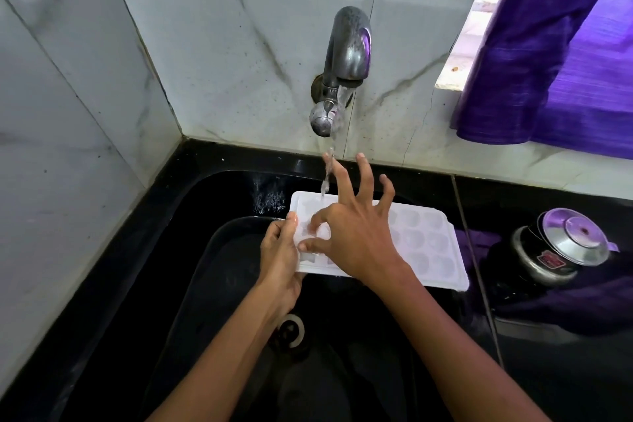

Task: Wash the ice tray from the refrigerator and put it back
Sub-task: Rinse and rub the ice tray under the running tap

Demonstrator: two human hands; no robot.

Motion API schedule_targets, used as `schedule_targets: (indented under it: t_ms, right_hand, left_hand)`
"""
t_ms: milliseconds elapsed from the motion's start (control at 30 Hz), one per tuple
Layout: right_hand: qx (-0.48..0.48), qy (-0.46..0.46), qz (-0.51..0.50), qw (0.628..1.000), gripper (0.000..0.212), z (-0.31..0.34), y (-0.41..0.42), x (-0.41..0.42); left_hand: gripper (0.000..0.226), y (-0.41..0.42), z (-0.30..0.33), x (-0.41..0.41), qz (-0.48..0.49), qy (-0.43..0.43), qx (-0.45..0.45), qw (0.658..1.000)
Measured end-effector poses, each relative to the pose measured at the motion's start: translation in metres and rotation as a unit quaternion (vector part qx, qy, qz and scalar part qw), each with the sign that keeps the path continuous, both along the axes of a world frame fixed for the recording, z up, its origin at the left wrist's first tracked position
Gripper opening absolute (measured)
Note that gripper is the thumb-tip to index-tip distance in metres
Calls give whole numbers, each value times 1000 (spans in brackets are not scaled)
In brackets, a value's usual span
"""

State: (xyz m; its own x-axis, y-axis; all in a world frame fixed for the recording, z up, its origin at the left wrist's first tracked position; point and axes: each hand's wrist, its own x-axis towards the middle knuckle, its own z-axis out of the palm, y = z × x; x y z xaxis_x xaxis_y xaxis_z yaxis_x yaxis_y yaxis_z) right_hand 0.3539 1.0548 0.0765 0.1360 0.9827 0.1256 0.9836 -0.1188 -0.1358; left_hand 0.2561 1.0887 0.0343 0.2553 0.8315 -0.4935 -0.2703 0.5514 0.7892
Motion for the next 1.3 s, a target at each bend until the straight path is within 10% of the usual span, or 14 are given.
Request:
schedule_targets:
  t_ms: [500,733,1000,1300]
  right_hand:
    - [-86,-7,9,996,36,2,4,-4]
    - [126,55,-52,989,23,-8,2,-7]
    - [22,30,36,999,30,-17,-14,-11]
    - [122,-40,17,992,5,-28,-16,-17]
  left_hand:
    - [21,4,1,0,11,-11,-10,1000]
    - [22,12,9,0,28,-3,7,1000]
    - [21,15,12,-2,21,-15,-18,1000]
    - [23,18,9,-3,24,-2,-25,999]
